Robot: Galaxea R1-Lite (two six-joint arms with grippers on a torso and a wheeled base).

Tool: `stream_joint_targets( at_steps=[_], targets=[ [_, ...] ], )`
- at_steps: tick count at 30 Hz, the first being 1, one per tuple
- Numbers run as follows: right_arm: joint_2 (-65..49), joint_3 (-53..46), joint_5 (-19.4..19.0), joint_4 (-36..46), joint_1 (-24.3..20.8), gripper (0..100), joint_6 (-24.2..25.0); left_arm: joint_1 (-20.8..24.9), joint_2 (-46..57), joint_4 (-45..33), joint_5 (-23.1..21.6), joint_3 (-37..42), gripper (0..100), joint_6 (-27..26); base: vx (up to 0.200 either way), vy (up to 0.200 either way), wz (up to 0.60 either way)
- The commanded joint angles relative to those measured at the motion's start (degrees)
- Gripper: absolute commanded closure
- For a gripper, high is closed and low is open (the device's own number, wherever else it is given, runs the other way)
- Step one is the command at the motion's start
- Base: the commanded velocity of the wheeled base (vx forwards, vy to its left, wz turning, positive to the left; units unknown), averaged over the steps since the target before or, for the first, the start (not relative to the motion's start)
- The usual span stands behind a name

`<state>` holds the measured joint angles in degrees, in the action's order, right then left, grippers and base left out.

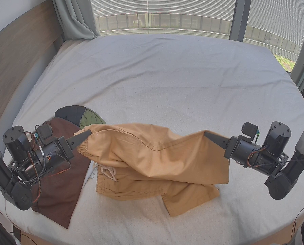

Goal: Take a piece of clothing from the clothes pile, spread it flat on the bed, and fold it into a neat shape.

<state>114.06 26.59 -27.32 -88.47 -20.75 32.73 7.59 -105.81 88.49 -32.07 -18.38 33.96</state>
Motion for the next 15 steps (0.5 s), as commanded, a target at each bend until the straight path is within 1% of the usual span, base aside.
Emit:
stream_joint_targets(
  at_steps=[1,15],
  targets=[
    [-0.59,1.27,-0.10,-0.04,0.45,100,-0.04,-0.92,0.43,0.01,-0.01,-0.25,100,0.14,0.000,0.000,0.00],
    [-0.85,3.21,-0.01,-0.13,1.41,100,0.14,-3.99,0.43,0.01,-0.18,-1.13,100,-0.04,0.000,0.000,0.00]
  ],
)
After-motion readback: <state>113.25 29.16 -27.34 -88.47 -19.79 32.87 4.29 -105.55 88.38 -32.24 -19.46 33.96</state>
